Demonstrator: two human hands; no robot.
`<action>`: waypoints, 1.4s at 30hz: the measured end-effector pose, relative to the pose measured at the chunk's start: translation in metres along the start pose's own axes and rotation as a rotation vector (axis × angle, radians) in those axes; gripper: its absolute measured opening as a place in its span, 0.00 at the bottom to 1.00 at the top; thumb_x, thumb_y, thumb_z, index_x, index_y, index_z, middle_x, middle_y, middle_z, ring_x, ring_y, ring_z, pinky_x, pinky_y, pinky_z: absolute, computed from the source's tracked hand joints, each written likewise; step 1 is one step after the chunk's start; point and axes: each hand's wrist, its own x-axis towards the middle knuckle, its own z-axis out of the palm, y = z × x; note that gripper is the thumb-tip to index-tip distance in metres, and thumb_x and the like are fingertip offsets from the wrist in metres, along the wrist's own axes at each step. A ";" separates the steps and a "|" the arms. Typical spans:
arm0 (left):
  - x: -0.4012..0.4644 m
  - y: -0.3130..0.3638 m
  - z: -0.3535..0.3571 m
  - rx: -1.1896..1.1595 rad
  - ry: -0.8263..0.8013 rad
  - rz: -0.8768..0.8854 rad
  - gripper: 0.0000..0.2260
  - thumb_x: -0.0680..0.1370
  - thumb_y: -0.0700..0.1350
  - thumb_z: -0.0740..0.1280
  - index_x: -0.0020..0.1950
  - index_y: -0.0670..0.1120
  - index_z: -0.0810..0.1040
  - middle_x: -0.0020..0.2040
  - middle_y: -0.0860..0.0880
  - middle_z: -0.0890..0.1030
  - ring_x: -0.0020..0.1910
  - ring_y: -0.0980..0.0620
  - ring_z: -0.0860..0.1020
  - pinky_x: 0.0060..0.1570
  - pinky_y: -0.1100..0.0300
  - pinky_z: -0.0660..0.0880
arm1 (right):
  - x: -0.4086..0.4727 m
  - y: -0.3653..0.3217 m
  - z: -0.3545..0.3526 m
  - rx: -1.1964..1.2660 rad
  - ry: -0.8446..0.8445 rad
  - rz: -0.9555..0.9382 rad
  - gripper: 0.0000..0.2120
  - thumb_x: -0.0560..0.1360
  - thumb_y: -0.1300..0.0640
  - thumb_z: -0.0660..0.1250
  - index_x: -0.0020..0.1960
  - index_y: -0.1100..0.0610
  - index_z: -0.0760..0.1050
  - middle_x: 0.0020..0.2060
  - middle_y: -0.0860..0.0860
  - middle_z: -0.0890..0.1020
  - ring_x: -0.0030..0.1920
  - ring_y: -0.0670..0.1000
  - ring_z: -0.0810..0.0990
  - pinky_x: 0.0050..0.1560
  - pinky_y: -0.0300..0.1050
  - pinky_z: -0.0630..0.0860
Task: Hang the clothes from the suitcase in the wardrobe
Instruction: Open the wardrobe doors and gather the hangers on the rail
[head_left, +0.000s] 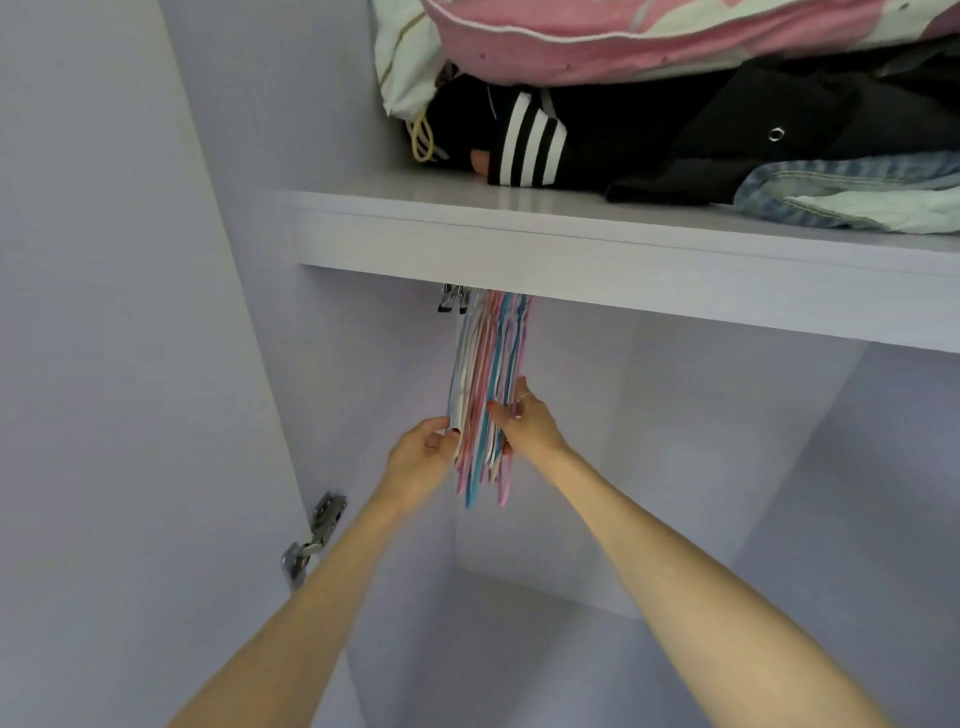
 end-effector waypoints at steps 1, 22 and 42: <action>0.002 -0.003 -0.006 0.009 0.023 0.002 0.13 0.80 0.41 0.59 0.63 0.42 0.74 0.49 0.47 0.79 0.47 0.53 0.74 0.50 0.63 0.69 | 0.003 -0.004 0.008 -0.004 -0.006 -0.002 0.27 0.80 0.54 0.59 0.76 0.55 0.54 0.62 0.57 0.76 0.57 0.58 0.79 0.57 0.53 0.78; 0.002 -0.029 -0.036 -0.005 0.036 0.063 0.21 0.79 0.41 0.61 0.72 0.48 0.65 0.67 0.46 0.72 0.65 0.50 0.71 0.61 0.63 0.67 | -0.010 -0.030 0.039 0.013 -0.133 0.121 0.26 0.81 0.57 0.56 0.76 0.57 0.52 0.67 0.59 0.71 0.65 0.58 0.73 0.66 0.52 0.69; -0.247 -0.060 0.118 0.307 -0.407 0.011 0.12 0.77 0.38 0.63 0.60 0.41 0.77 0.54 0.44 0.80 0.56 0.45 0.77 0.54 0.58 0.71 | -0.335 0.137 -0.082 -0.481 -0.113 0.246 0.20 0.80 0.55 0.57 0.71 0.58 0.65 0.66 0.56 0.74 0.65 0.55 0.73 0.65 0.43 0.68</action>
